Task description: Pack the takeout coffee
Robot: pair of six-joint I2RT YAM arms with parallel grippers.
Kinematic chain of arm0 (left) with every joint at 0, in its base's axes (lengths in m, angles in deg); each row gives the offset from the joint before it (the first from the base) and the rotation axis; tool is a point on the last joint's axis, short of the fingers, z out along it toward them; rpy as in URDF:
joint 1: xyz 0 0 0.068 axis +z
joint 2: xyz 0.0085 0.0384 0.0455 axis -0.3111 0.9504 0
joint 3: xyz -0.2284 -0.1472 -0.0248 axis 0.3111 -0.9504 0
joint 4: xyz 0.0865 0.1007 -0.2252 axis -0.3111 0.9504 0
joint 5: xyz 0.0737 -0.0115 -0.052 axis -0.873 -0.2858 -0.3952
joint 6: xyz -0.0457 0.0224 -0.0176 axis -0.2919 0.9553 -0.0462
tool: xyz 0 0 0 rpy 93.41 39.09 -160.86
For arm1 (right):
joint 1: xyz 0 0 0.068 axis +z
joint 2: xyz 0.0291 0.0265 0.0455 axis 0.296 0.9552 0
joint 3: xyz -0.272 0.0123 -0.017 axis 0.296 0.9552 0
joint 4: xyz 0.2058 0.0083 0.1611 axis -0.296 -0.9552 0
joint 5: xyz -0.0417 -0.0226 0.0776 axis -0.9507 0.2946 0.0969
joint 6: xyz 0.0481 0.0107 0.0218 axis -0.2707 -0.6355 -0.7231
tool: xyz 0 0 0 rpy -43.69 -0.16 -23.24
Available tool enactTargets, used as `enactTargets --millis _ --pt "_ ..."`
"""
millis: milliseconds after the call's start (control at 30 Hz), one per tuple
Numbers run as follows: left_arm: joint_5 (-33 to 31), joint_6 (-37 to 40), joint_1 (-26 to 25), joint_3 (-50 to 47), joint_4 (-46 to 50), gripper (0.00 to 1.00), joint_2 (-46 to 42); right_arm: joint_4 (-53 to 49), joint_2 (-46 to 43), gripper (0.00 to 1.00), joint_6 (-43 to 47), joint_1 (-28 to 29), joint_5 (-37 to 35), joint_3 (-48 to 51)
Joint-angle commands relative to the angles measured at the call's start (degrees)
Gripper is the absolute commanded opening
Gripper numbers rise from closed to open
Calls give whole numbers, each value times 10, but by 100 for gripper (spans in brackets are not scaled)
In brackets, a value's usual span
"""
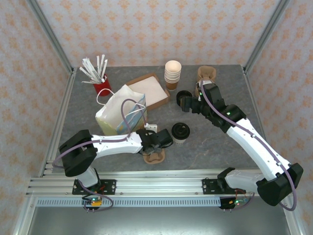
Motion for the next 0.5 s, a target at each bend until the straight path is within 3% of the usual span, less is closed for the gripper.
enactTargets --millis 0,467 --pt "-20 -12 8 -10 -11 43 -11 9 4 99 3 -3 4 9" --pt "-19 -12 16 -10 -33 46 -13 9 9 99 -1 -2 16 10"
